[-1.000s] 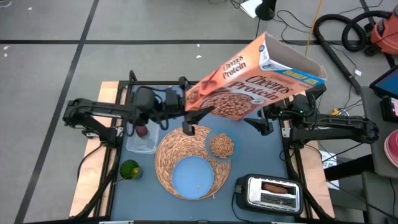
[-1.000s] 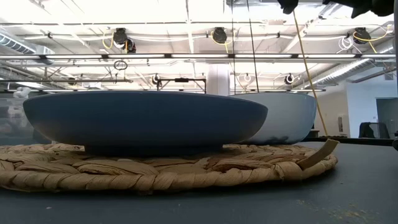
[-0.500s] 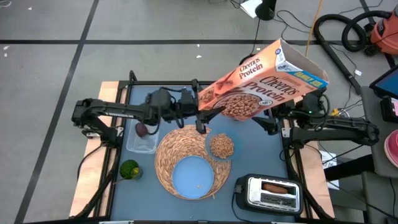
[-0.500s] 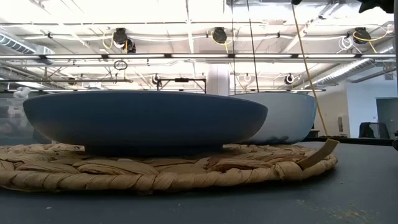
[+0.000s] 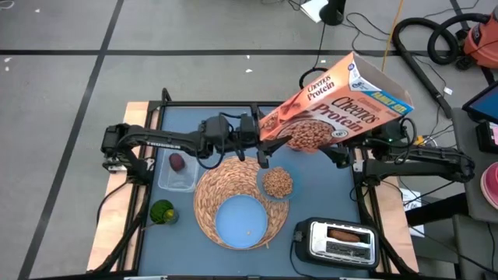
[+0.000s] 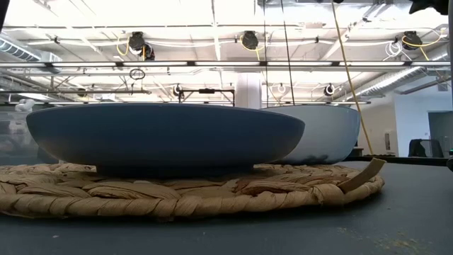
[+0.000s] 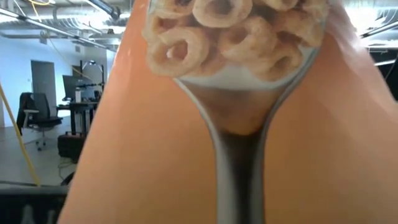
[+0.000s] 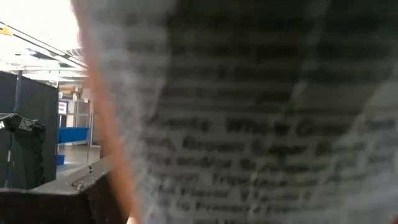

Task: Arrange a breakfast setting
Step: Pour the cereal into the blue bowl

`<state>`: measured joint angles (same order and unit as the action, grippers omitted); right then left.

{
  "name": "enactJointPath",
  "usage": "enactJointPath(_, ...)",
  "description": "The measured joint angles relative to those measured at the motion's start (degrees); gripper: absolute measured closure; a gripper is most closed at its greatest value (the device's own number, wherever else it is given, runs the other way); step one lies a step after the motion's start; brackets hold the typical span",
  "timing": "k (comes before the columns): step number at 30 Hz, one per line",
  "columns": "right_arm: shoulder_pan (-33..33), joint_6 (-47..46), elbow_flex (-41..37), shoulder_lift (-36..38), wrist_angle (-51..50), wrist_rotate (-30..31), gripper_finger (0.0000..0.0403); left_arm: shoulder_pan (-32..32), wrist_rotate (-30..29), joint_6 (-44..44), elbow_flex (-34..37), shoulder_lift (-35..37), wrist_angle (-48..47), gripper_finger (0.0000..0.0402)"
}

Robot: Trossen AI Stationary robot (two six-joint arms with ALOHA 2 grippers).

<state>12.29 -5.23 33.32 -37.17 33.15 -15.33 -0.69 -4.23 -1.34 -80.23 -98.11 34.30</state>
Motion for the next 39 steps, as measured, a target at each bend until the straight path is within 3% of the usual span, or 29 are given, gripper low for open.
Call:
enactJointPath(6,0.0,0.0,0.0,0.0,-0.6,0.0,0.0051,0.0,0.0,-0.2,0.0,0.1,-1.3,0.0156)
enactJointPath(22,0.0,0.1,0.0,0.0,-2.2,0.2,0.0241,0.0,-0.3,0.4,0.0,0.0,-1.4,0.0156)
enactJointPath(32,0.0,-0.1,0.0,0.0,-2.3,0.2,0.0249,0.1,-0.3,0.5,0.0,0.0,-1.4,0.0148)
enactJointPath(39,0.0,-0.3,0.0,0.0,-2.7,0.2,0.0263,0.1,-0.4,0.0,0.0,0.0,-2.6,0.0069)
